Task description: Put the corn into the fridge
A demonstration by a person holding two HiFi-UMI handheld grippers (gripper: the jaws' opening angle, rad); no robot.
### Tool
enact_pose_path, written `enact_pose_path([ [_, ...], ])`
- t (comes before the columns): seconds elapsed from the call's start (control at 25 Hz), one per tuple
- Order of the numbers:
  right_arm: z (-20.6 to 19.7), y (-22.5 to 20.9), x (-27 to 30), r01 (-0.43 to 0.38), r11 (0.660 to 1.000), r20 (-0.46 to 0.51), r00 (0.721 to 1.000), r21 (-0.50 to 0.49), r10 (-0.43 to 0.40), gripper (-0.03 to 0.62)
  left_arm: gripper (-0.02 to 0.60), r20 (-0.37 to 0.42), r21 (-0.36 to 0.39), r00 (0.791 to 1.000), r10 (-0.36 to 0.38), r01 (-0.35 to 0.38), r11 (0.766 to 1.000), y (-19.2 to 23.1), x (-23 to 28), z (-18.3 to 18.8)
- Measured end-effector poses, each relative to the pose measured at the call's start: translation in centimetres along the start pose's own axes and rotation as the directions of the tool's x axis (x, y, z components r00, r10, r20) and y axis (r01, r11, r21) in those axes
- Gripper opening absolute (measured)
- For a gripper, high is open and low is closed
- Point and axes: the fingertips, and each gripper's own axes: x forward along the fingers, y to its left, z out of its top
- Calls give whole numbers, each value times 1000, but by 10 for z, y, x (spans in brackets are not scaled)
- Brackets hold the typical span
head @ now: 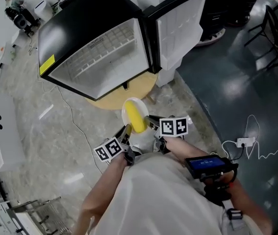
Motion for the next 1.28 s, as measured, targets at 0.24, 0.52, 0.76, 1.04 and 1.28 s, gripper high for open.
enact_pose_path([
  [0.24, 5, -3, 6, 13, 1000, 0, 1000, 15, -13, 54, 58, -10, 2, 1000, -4, 4, 1000, 1, 4, 7],
  [0.52, 12, 10, 35, 16, 1000, -15, 1000, 7, -16, 54, 58, -8, 0, 1000, -2, 2, 1000, 22, 1, 34],
  [0.76, 26, 19, 53, 33, 999, -8, 999, 6, -33, 54, 58, -16, -10, 1000, -12, 12, 1000, 32, 3, 56],
  [1.04, 53, 21, 87, 41, 999, 11, 999, -19, -41, 54, 58, -12, -2, 1000, -20, 20, 1000, 51, 17, 92],
  [1.28, 54, 23, 92, 80, 997, 8, 997, -7, -80, 54, 58, -47, -18, 998, -43, 42, 999, 57, 24, 96],
])
